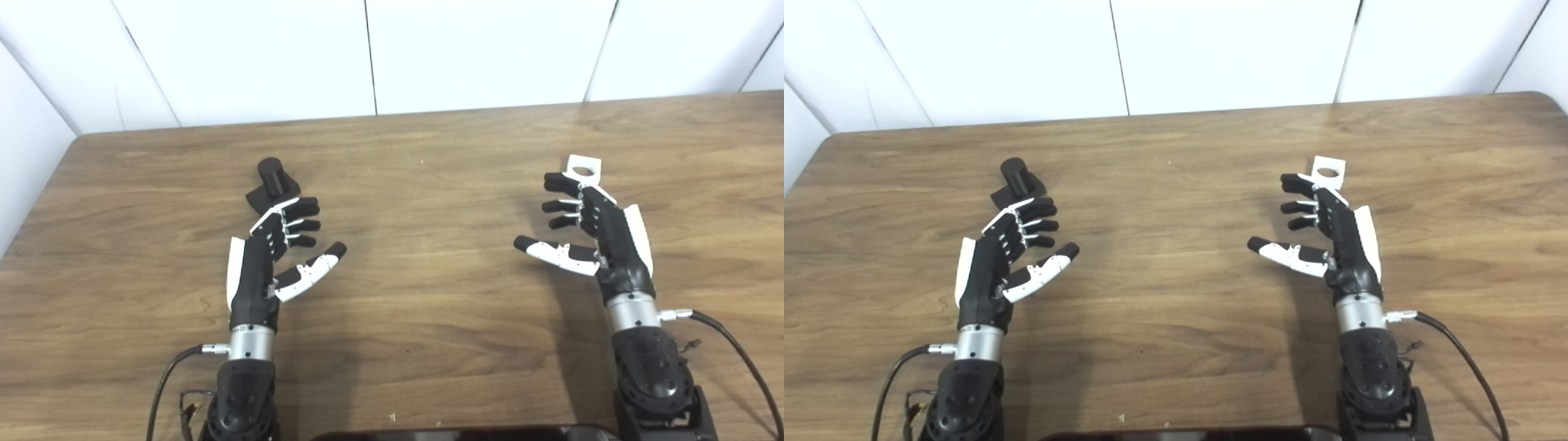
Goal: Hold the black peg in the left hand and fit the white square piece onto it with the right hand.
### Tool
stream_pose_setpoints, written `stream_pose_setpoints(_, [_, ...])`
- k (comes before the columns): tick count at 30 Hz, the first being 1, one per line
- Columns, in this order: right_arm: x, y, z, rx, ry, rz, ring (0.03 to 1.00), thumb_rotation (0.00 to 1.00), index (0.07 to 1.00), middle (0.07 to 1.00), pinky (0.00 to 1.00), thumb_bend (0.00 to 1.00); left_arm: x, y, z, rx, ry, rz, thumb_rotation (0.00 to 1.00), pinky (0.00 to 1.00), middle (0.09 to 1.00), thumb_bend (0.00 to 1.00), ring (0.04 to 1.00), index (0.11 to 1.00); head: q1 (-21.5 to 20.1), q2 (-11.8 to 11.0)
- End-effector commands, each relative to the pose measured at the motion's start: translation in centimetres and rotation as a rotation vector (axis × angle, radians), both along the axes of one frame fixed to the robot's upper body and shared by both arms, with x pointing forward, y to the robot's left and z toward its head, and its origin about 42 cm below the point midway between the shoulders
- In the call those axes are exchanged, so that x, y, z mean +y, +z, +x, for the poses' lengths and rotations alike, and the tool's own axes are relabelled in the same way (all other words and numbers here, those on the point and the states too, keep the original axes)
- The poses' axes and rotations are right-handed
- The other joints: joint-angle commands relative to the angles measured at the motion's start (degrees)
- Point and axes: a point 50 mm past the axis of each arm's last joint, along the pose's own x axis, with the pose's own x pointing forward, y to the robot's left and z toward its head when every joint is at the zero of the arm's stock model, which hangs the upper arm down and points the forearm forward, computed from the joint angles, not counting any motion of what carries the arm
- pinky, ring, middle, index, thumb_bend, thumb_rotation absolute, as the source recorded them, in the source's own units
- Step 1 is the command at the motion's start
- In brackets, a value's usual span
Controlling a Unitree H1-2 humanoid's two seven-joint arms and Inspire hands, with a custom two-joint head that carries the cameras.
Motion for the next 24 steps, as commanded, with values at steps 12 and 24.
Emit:
stream_pose_setpoints(12, [-2.5,1.6,0.2,-0.053,-0.021,0.016,0.685,0.00,0.755,0.765,0.58,0.65,-4.1,0.1,0.8,-0.063,-0.031,-0.005,0.02,0.54,0.725,0.64,0.668,0.679,9.8,-2.7])
stream_pose_setpoints(24, [-2.2,2.5,0.3,-0.052,-0.011,0.008,0.687,0.00,0.753,0.766,0.57,0.65,-3.6,0.6,1.0,-0.089,0.004,0.020,0.04,0.55,0.725,0.65,0.667,0.676,10.0,-2.9])
